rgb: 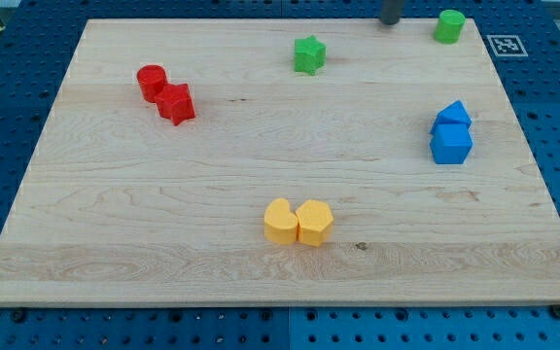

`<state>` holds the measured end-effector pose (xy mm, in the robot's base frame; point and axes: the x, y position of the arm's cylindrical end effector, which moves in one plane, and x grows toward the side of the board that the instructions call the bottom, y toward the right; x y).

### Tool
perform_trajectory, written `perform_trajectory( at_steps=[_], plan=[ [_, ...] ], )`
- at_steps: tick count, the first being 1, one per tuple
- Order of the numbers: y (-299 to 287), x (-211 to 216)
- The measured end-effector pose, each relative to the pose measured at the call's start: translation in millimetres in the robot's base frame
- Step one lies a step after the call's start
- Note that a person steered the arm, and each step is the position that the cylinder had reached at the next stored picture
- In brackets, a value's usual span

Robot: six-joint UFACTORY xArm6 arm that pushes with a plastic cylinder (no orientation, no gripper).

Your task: Place the green circle right to the green star

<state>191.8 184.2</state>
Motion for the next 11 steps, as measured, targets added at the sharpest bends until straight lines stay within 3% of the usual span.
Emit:
perform_trajectory(
  at_steps=[2,3,11],
  plan=[
    [125.6,-0.5],
    [130.6,2.6],
    [9.3,94.2]
  ],
)
